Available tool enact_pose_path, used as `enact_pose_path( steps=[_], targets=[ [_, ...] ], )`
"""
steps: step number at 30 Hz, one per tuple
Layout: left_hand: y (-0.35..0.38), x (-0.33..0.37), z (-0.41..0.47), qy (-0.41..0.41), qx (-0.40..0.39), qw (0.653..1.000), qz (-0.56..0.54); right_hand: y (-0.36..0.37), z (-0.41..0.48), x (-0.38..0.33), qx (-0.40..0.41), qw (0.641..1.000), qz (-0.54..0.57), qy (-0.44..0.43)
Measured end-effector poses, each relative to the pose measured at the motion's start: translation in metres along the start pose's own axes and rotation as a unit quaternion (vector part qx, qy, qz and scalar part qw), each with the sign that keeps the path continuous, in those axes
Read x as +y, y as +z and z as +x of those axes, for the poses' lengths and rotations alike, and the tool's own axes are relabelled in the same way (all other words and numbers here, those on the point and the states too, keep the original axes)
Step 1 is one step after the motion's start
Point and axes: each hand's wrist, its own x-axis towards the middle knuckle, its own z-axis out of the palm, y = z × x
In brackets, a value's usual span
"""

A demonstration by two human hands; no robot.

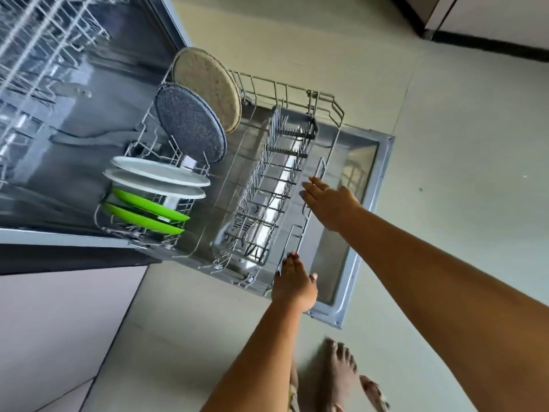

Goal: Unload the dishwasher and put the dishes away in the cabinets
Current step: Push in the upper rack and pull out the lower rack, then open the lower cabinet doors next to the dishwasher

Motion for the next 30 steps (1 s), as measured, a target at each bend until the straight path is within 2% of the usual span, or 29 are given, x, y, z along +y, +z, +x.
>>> enact_pose_path(
  steps=[8,18,21,26,30],
  targets=[
    [0.019,0.028,-0.010,0.012,-0.017,1.000,0.021,0.018,-0.027,0.021,-0.023,1.000,0.016,0.013],
    [0.015,0.025,-0.011,0.013,-0.009,0.999,0.032,0.012,-0.028,0.016,-0.030,0.999,0.023,0.023],
    [0.014,0.021,-0.013,0.025,0.020,0.999,0.032,0.008,-0.029,0.012,-0.035,0.999,0.018,0.032],
    [0.006,-0.003,-0.025,0.032,0.127,0.991,0.006,0.003,-0.029,-0.001,-0.051,0.997,0.021,0.052],
    [-0.009,-0.037,-0.048,0.007,0.194,0.981,-0.019,0.004,-0.032,-0.022,-0.061,0.996,0.020,0.056]
  ],
)
